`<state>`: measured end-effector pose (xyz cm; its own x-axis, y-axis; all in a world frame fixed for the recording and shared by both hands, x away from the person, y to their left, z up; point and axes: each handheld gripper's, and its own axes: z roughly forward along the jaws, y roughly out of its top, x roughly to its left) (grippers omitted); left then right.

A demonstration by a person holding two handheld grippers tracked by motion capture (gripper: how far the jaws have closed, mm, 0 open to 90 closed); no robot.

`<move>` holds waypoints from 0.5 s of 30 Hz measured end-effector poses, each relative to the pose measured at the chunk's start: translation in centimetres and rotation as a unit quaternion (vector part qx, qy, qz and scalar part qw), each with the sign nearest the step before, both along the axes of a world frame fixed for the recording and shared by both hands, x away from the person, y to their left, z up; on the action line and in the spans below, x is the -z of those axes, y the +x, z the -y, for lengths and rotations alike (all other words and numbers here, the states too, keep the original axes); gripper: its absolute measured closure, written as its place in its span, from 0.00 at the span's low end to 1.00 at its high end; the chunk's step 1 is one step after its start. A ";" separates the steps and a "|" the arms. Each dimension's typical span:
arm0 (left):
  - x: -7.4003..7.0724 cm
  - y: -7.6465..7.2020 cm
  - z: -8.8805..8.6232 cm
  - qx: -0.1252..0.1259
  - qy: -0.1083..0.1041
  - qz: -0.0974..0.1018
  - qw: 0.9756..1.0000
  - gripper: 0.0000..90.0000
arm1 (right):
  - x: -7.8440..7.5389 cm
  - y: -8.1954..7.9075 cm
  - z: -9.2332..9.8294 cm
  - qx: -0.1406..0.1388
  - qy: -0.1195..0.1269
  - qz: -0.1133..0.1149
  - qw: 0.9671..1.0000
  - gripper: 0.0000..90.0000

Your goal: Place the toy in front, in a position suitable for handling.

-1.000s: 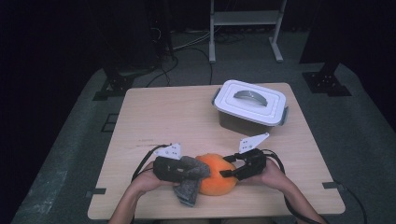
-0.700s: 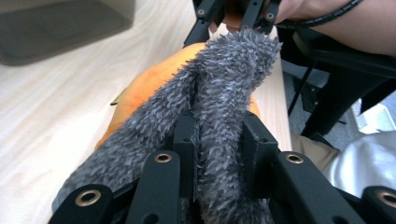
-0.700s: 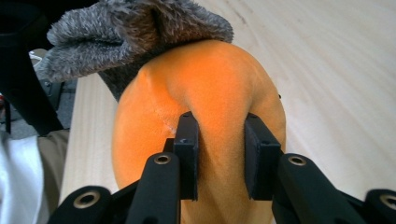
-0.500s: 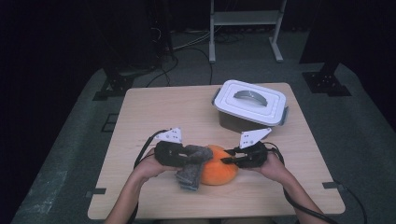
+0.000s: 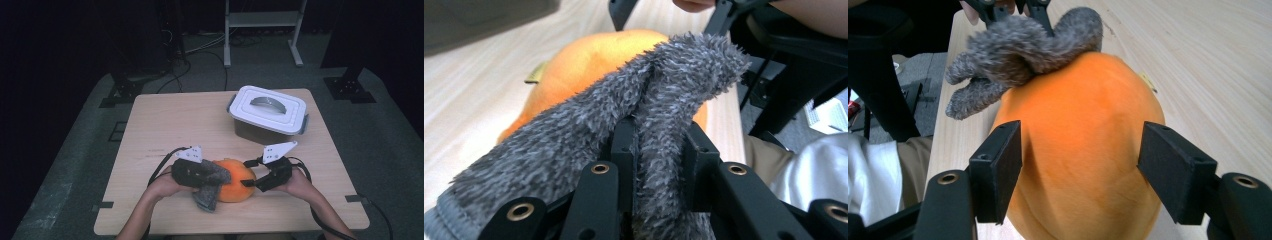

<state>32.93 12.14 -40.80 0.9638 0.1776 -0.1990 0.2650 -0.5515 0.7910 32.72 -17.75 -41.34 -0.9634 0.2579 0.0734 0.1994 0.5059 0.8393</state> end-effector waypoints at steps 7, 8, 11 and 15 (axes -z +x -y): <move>0.5 -1.3 -0.2 0.013 -0.001 -0.006 1.000 0.80 | 0.1 -0.1 -0.5 -0.003 -0.008 -0.019 1.000 0.32; 0.6 -1.5 -0.2 0.015 0.001 -0.005 1.000 0.80 | 0.3 0.0 -0.6 -0.005 -0.011 -0.025 1.000 0.31; 0.9 -1.6 -0.1 0.015 -0.001 -0.008 1.000 0.80 | 1.3 0.1 -1.1 -0.001 -0.016 -0.040 0.999 0.37; 0.5 -1.0 -0.5 0.009 -0.014 -0.006 1.000 0.81 | 1.5 -0.3 -1.3 0.006 -0.026 -0.021 0.999 0.59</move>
